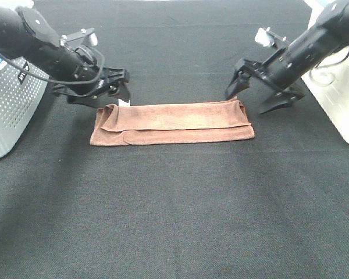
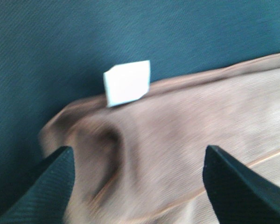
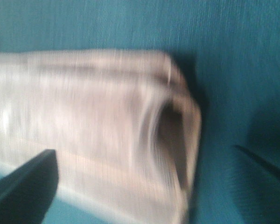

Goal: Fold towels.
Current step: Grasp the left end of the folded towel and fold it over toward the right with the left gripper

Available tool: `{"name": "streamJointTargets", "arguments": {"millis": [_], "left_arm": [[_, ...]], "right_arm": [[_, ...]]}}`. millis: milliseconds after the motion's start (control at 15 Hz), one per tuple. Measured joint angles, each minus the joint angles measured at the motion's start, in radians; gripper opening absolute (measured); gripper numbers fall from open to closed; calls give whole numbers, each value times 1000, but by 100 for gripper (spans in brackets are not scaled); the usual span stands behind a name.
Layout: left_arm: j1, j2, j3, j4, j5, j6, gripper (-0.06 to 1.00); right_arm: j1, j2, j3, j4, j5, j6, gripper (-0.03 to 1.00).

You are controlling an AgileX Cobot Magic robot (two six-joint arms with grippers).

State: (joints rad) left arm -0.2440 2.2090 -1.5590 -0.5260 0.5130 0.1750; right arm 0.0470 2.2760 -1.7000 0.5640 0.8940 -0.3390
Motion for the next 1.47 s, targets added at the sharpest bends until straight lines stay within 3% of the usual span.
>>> {"name": "streamJointTargets", "arguments": {"millis": [200, 533, 733, 800, 933, 1133, 1200, 1333, 1467], "left_arm": [[1, 32, 0, 99, 70, -169, 73], [2, 75, -16, 54, 80, -196, 69], [2, 100, -30, 13, 79, -193, 18], [2, 100, -30, 17, 81, -191, 6], [2, 89, -30, 55, 96, -191, 4], [1, -2, -31, 335, 165, -305, 4], [1, -2, -31, 335, 165, -305, 4], [1, -41, -68, 500, 269, -388, 4], [2, -51, -174, 552, 418, -421, 4]], "right_arm": [[0, -12, 0, -68, 44, 50, 93], [0, -12, 0, -72, 49, 63, 93], [0, -12, 0, -74, 55, 63, 93], [0, -12, 0, -74, 56, 63, 93], [0, -12, 0, -74, 56, 63, 93], [0, -12, 0, -74, 56, 63, 93], [0, -12, 0, -74, 56, 63, 93], [0, -12, 0, -74, 56, 63, 93], [0, -12, 0, -74, 64, 63, 93]]}}
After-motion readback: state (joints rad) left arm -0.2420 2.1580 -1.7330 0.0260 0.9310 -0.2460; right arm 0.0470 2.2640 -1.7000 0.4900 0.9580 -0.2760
